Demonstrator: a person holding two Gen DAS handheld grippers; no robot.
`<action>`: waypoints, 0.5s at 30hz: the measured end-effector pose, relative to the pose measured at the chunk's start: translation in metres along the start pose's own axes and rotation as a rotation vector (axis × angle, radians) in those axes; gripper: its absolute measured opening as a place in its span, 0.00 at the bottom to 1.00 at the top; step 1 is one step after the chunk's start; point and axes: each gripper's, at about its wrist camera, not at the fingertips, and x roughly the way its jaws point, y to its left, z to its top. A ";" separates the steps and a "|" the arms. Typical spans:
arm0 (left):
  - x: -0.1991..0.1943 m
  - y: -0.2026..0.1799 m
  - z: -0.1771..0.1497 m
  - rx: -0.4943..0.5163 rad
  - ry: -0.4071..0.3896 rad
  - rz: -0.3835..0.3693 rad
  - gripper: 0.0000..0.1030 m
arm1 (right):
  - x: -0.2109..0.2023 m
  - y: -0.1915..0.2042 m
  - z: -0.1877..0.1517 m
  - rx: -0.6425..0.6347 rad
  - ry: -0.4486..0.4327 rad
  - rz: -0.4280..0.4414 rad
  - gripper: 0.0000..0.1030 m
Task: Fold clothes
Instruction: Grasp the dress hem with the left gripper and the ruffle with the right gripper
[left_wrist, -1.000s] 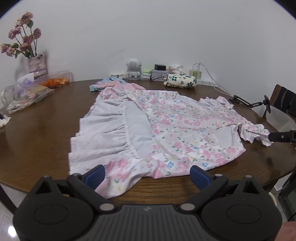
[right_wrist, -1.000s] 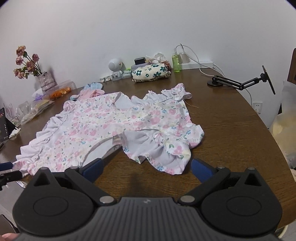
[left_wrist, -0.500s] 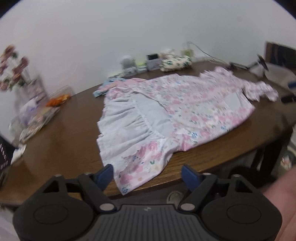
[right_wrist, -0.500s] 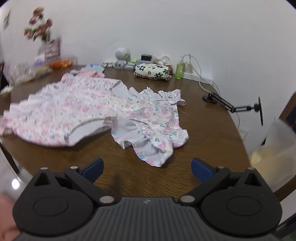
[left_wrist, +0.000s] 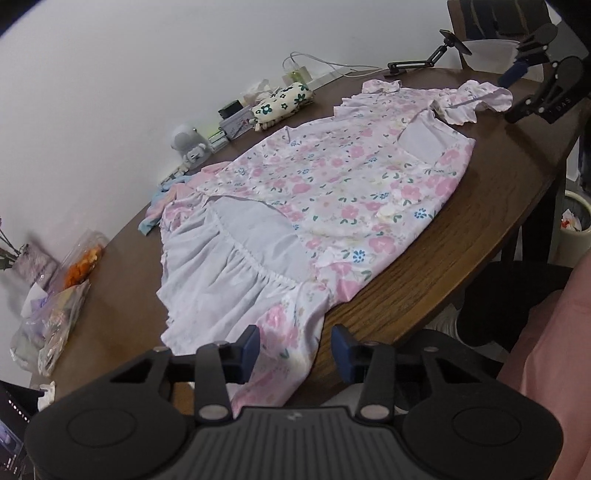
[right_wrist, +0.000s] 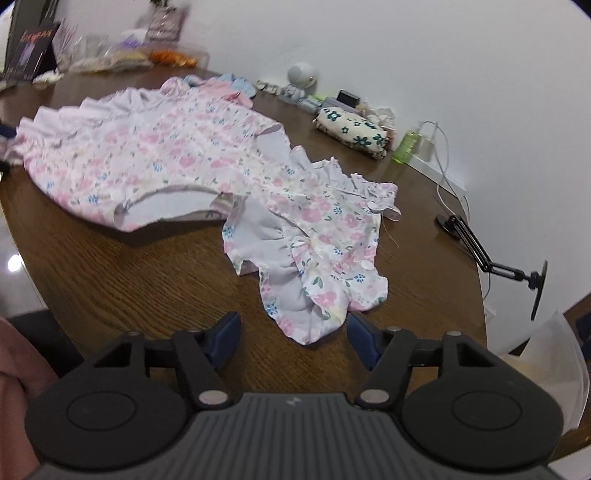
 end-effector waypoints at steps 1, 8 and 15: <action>0.001 0.000 0.001 -0.001 0.000 0.001 0.41 | 0.003 -0.001 0.002 -0.005 -0.003 -0.004 0.62; 0.008 -0.003 0.002 -0.033 0.016 0.018 0.07 | 0.015 -0.007 0.009 0.017 0.002 -0.008 0.56; 0.005 -0.003 0.000 -0.047 -0.008 0.021 0.00 | 0.018 -0.020 0.008 0.142 0.032 0.044 0.09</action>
